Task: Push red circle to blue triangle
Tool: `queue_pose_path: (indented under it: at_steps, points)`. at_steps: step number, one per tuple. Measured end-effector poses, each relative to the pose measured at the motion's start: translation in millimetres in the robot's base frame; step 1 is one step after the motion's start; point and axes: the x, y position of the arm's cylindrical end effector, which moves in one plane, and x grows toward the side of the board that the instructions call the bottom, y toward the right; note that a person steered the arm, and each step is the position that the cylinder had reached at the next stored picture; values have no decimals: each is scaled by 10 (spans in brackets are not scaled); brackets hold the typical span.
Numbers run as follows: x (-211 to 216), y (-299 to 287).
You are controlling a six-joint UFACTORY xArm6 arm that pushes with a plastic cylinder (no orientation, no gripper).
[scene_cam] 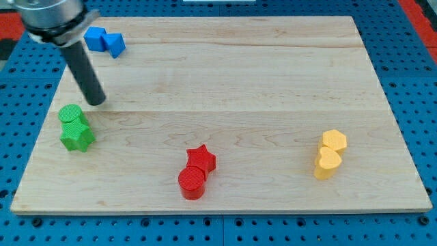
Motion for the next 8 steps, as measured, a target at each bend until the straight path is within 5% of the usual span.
queue_pose_path:
  at_steps: [3,6,8]
  points:
    - [-70,656]
    - [-19,2175]
    - [959,2322]
